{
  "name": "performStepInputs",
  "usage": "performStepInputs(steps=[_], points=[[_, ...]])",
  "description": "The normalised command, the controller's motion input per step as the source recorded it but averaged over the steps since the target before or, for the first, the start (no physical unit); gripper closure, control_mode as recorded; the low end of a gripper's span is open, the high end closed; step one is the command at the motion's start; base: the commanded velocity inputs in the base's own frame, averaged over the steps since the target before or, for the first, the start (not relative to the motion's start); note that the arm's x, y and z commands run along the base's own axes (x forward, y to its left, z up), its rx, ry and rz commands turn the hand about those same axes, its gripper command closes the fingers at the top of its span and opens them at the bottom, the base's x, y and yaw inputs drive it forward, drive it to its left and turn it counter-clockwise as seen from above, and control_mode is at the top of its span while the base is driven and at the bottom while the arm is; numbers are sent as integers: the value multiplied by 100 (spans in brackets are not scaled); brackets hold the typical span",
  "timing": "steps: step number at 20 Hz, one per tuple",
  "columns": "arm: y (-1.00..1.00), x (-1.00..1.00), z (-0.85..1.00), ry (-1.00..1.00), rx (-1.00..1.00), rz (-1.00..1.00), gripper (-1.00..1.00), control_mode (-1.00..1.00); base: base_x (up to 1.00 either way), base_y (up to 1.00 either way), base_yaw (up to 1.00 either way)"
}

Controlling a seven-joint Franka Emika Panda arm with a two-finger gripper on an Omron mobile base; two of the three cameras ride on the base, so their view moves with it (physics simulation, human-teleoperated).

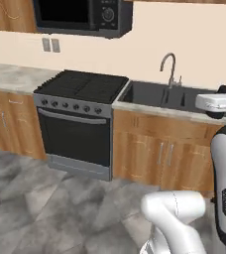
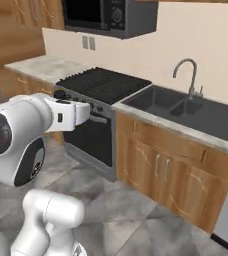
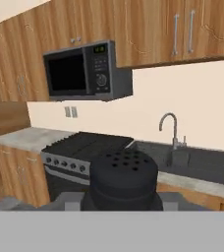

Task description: Retrieve the shaker from the cabinet and place it next the steak on a plate on the dining table.

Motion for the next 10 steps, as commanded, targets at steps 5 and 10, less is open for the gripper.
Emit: performStepInputs(steps=[5,10], points=[[0,0,0,0,0,0,100,100,0,1,100],[0,0,0,0,0,0,100,100,0,1,100]])
